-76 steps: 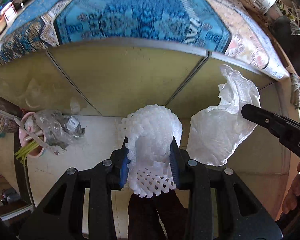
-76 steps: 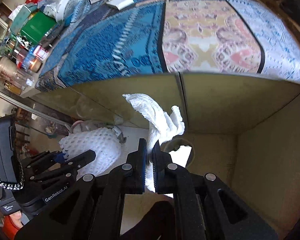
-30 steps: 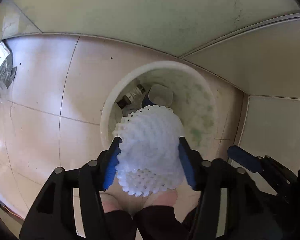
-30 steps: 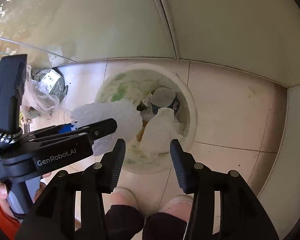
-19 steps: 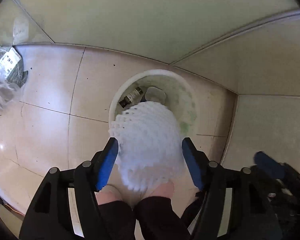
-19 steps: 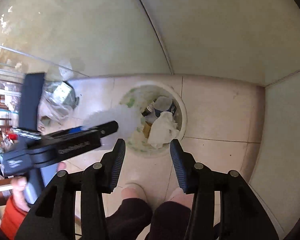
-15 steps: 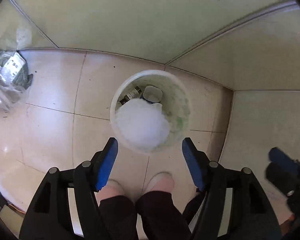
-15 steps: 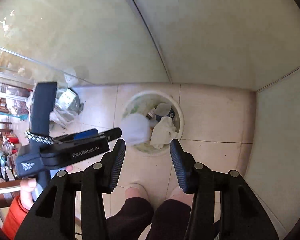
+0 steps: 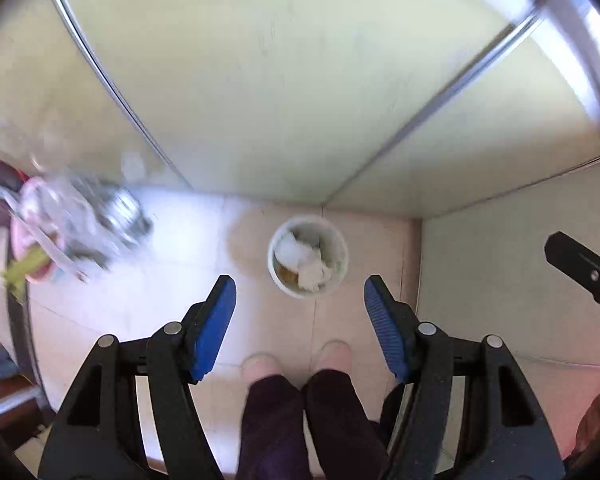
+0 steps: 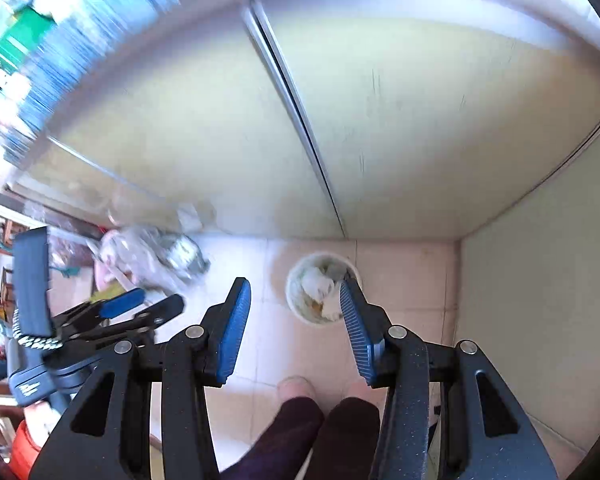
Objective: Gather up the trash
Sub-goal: 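Raise both tools back toward the counter items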
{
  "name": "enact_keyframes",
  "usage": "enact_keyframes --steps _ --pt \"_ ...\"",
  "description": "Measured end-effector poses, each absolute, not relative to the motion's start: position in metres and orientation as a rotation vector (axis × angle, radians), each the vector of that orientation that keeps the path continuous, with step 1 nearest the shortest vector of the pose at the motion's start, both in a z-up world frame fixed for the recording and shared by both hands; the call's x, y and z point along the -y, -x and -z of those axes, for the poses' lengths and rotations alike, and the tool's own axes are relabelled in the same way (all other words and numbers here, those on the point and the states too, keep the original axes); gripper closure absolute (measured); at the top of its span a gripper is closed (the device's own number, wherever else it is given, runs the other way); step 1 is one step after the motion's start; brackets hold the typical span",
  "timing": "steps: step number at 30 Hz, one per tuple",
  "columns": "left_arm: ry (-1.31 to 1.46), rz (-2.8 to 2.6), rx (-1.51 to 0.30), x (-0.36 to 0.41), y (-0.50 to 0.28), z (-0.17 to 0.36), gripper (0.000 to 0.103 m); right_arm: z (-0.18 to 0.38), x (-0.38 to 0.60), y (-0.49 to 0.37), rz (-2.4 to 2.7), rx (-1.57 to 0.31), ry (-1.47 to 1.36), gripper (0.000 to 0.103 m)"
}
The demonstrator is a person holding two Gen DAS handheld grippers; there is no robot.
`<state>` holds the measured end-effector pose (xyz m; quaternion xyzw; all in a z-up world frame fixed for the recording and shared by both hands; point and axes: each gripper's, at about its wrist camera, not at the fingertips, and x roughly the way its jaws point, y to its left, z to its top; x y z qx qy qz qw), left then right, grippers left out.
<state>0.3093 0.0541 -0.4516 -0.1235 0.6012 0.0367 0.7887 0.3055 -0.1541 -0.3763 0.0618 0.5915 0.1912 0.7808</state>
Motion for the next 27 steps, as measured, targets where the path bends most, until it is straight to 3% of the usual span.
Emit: enact_keyframes --steps 6,13,21,27 --pt "0.232 -0.088 -1.079 -0.069 -0.291 0.298 0.038 0.260 0.158 -0.294 -0.397 -1.097 -0.146 0.060" --pt "0.211 -0.055 -0.873 -0.070 -0.278 0.177 0.038 0.161 0.155 -0.279 -0.350 -0.905 -0.117 0.060" --pt "0.169 -0.073 -0.773 -0.069 -0.301 0.104 0.038 0.088 0.157 -0.289 -0.301 -0.747 -0.101 0.053" --pt "0.188 -0.088 -0.735 -0.072 -0.342 0.078 0.038 0.071 0.160 -0.328 -0.275 -0.689 -0.027 0.052"
